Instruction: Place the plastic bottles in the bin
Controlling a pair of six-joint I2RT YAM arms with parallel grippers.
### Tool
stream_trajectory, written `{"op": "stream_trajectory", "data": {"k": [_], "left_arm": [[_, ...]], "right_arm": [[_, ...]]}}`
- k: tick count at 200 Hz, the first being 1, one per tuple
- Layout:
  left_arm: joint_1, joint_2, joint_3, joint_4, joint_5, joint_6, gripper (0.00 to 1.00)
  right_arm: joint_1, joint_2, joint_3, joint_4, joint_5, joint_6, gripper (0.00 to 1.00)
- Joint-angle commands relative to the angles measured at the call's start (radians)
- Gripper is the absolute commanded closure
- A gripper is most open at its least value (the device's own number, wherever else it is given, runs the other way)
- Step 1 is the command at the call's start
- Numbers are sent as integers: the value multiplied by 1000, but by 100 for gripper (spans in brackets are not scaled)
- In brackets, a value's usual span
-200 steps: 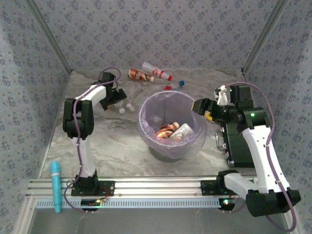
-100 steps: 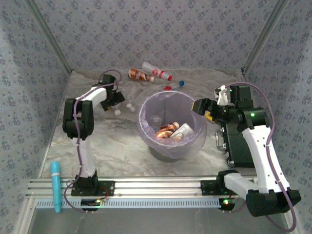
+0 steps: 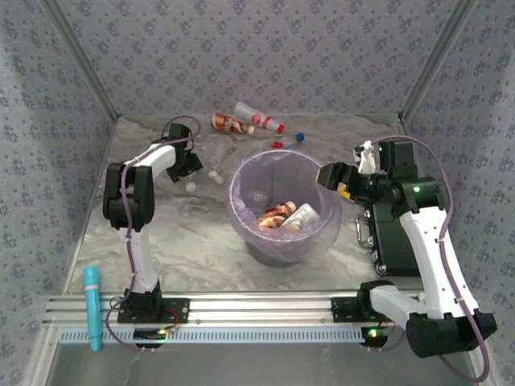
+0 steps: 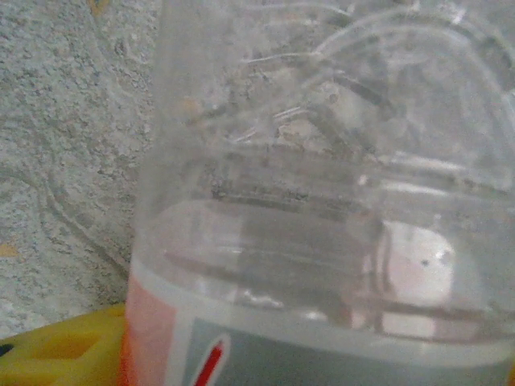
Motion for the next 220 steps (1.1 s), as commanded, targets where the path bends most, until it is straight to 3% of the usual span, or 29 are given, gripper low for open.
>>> {"op": "stream_trajectory", "data": {"k": [1, 75, 125, 175, 220], "left_arm": [[-3, -54, -15, -40, -38, 18, 33], [-23, -294, -22, -48, -99, 172, 38], [-94, -510, -31, -32, -97, 295, 43], [-193, -700, -35, 14, 267, 479, 51], [-296, -783, 22, -17, 566, 553, 61]], "right_arm": [[6, -16, 9, 4, 13, -5, 7], [2, -32, 66, 32, 80, -7, 7], [8, -2, 179, 36, 143, -21, 6], [91, 98, 314, 115, 89, -21, 6], [216, 222, 454, 184, 7, -54, 6]]}}
